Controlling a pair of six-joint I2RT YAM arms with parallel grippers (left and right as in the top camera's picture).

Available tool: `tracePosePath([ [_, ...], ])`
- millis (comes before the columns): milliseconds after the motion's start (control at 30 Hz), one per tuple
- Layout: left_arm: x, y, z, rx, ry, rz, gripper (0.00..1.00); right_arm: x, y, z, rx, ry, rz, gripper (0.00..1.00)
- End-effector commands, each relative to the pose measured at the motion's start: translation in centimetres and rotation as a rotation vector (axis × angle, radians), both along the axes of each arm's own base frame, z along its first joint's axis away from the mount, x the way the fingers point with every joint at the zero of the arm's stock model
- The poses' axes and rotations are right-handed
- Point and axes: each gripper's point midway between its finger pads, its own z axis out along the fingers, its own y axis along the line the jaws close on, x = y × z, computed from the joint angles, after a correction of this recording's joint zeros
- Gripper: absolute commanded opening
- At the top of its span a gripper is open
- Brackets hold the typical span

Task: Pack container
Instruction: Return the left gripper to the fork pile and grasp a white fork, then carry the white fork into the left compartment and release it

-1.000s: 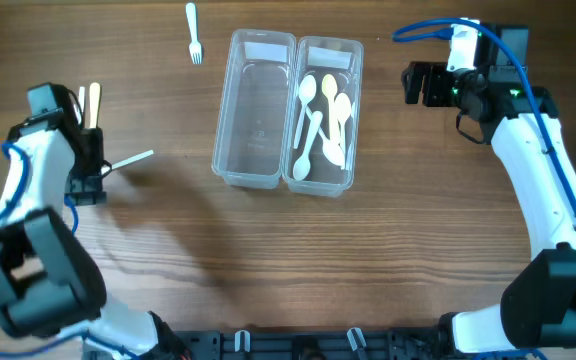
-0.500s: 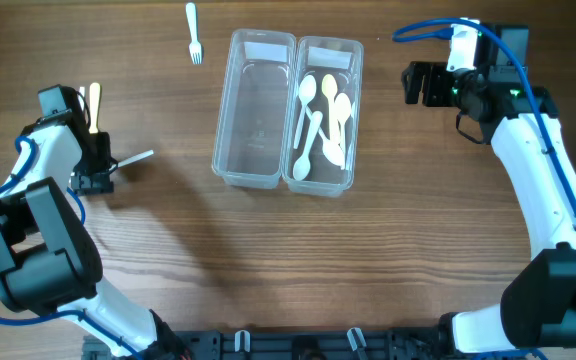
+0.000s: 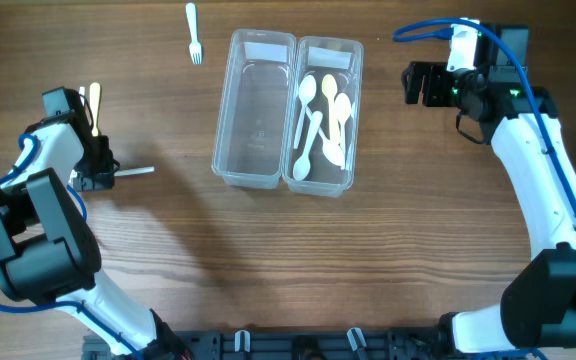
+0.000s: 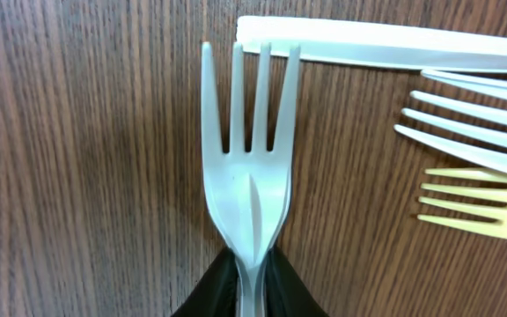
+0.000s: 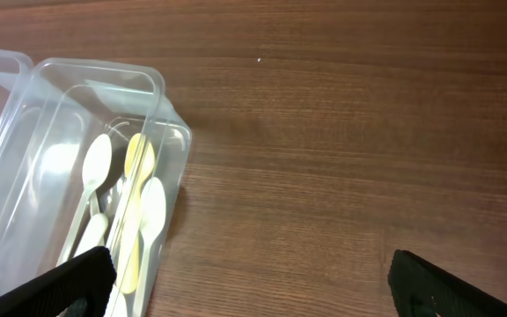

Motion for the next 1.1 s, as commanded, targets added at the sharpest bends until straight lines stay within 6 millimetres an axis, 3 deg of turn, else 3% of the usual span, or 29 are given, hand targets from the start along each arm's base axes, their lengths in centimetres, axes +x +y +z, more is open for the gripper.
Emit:
tracePosePath([
  [0,-0.4,-1.5,-2.3,-0.084,0.029,-0.05,0.06,0.0,-0.1,0.6,-0.014,-0.018,0.002,1.0],
  [133,0.2,-2.8,-2.1,-0.158,-0.007,-0.071,0.05,0.0,-0.1,0.6,-0.014,-0.018,0.002,1.0],
  [300,3.0,-4.5,1.4,-0.232,-0.149,-0.224,0.04,0.0,-0.1,0.6,-0.014,-0.018,0.002,1.0],
  [433,4.4,-5.5,6.4,-0.255,-0.299,-0.261,0.04,0.0,-0.1,0.6,-0.014,-0.018,0.002,1.0],
  [633,5.0,-7.2,14.1,-0.228,-0.493,-0.337,0.04,0.0,-0.1,0.6,-0.014,-0.018,0.002,1.0],
  [767,6.1,-11.1,19.5,-0.13,-0.648,-0.625,0.04,0.0,-0.1,0.6,-0.014,-0.018,0.002,1.0],
  [867,7.1,-15.6,22.1,-0.052,-0.748,-0.914,0.04,0.0,-0.1,0.6,-0.014,-0.018,0.002,1.0],
  [900,7.6,-18.3,23.1,-0.004,-0.8,-1.087,0.04,0.0,-0.1,0.6,-0.015,-0.018,0.003,1.0],
  [1067,7.5,-26.6,23.6,0.245,-0.854,-1.646,0.04,0.0,-0.1,0.6,-0.014,-0.018,0.002,1.0],
])
